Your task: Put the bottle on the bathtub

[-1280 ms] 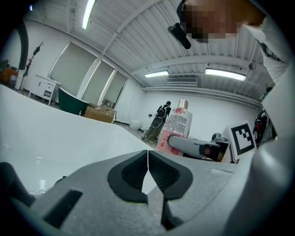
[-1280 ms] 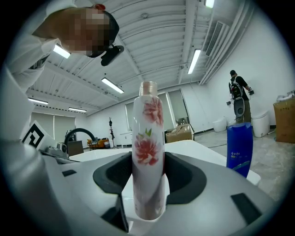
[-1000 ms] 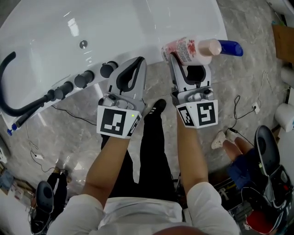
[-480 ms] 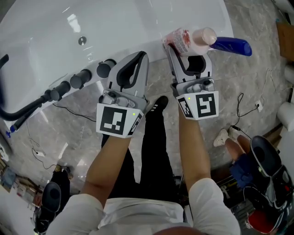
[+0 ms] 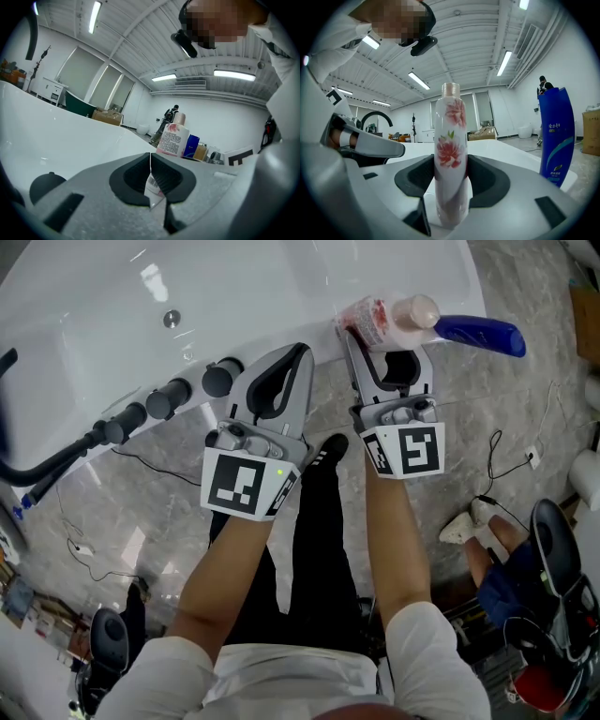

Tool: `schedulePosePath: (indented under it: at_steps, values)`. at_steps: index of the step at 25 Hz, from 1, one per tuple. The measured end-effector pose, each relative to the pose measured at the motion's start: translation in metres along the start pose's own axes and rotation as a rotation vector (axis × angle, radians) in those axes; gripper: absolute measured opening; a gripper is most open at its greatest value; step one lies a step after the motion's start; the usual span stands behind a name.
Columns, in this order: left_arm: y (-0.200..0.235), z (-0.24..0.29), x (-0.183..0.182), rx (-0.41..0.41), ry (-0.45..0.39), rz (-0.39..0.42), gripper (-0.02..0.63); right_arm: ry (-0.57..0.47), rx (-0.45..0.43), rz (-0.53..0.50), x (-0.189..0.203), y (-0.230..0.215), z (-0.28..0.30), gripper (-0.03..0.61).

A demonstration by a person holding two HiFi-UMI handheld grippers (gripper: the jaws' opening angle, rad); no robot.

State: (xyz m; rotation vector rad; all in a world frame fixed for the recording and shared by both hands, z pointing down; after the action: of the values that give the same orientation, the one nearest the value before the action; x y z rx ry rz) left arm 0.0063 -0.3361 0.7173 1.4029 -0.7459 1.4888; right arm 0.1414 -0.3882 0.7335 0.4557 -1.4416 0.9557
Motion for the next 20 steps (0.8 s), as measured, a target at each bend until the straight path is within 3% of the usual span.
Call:
schedulePosePath:
  at_steps: [11,20]
  values:
    - [-0.004,-0.009,0.011,-0.003,0.014,-0.05,0.018,0.037,0.006,-0.074,0.007,0.009,-0.006,0.207]
    - [-0.013,-0.03,0.019,-0.002,0.036,-0.048,0.018,0.04,0.054,0.0,0.008,0.013,-0.016,0.207]
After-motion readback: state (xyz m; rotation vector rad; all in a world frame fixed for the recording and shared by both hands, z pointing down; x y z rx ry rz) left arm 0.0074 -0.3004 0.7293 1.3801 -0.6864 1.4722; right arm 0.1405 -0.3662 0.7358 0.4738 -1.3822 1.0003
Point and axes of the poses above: the fingertips, and each gripper's own axes: z forward along the fingers, y to its left, x out of its underside, the point moved 6 cm from there along -z, backward along the fingers, and after that the axes turned 12 degrees about z, right-handed, at the moved point
